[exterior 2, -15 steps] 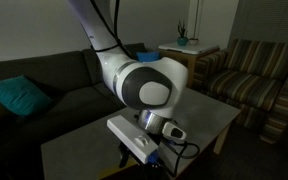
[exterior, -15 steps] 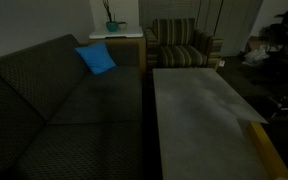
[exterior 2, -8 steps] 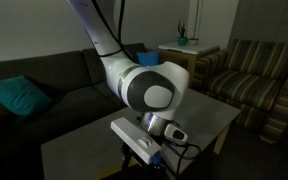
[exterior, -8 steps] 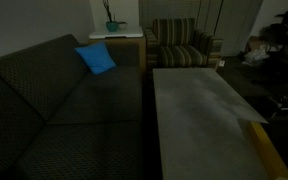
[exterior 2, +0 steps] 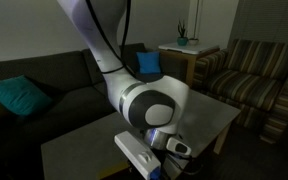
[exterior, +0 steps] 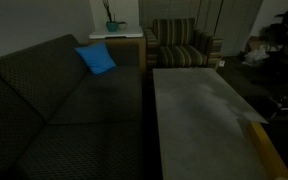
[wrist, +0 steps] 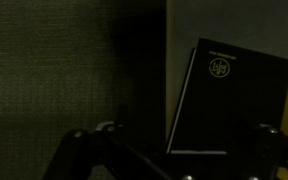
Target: Open the first page of the book
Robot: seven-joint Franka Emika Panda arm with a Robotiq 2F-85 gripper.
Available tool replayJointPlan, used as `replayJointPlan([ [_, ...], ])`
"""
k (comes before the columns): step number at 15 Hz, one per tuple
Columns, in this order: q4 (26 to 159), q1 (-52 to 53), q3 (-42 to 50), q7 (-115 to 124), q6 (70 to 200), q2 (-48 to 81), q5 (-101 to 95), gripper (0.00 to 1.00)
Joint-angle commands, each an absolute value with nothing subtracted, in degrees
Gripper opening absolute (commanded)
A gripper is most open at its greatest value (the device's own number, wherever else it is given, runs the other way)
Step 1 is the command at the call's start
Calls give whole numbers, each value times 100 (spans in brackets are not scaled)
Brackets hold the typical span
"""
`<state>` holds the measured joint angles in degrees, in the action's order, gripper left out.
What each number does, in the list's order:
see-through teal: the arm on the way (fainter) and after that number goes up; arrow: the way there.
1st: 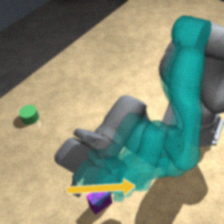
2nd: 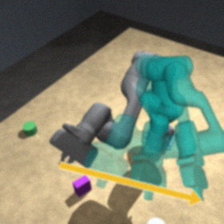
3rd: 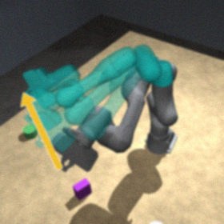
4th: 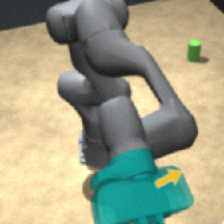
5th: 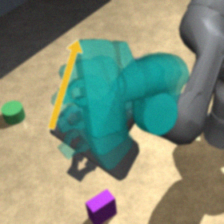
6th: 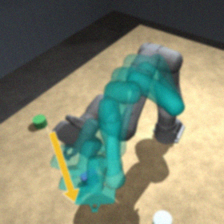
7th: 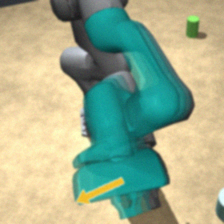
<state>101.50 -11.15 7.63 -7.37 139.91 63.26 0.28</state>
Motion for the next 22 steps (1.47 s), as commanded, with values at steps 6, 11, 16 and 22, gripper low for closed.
replayJointPlan([
  [6,9894,-1161,776,-543,14086,6653,-39,100],
  [11,9885,-1161,775,-543,14086,6651,-39,100],
  [16,9445,-884,1096,-45,14181,7090,-137,100],
  [22,8317,-960,1127,101,14222,7905,-156,100],
])
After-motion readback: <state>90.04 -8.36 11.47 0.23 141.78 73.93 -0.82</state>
